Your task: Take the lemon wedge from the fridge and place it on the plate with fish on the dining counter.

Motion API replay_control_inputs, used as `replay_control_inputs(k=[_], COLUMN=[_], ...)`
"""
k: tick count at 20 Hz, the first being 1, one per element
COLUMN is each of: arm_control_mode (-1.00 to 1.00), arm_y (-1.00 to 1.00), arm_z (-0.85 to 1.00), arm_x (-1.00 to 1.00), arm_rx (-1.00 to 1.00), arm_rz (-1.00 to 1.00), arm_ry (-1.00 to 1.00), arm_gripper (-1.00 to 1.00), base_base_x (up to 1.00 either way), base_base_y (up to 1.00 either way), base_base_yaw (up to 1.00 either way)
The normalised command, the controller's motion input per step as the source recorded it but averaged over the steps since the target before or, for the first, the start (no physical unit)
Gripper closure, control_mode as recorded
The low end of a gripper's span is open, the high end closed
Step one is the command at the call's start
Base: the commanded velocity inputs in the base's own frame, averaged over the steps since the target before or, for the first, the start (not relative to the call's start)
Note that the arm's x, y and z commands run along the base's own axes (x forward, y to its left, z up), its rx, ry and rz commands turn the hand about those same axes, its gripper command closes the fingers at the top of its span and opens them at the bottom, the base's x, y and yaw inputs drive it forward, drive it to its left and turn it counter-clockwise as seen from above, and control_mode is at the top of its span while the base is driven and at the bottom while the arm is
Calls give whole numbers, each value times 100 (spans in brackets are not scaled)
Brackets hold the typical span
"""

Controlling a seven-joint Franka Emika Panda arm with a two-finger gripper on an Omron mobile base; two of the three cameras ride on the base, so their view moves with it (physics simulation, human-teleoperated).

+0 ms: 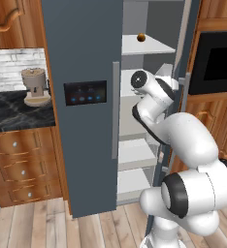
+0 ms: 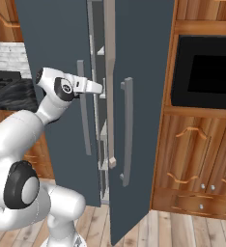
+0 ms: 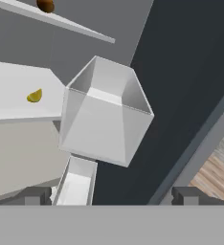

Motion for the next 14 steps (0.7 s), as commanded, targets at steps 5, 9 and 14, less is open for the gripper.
replay_control_inputs(k=[5, 9, 14], arm_control_mode=[-100, -100, -100], arm_y=[-43, -64, -79], arm_z=[-9, -9, -7], arm_x=[0, -8, -28], arm_rx=[0, -2, 0], arm_rz=[0, -7, -19], arm_ry=[-6, -4, 0], arm_gripper=[-100, -100, -100], base_base_x=[0, 0, 0], base_base_y=[0, 0, 0], base_base_yaw=[0, 0, 0])
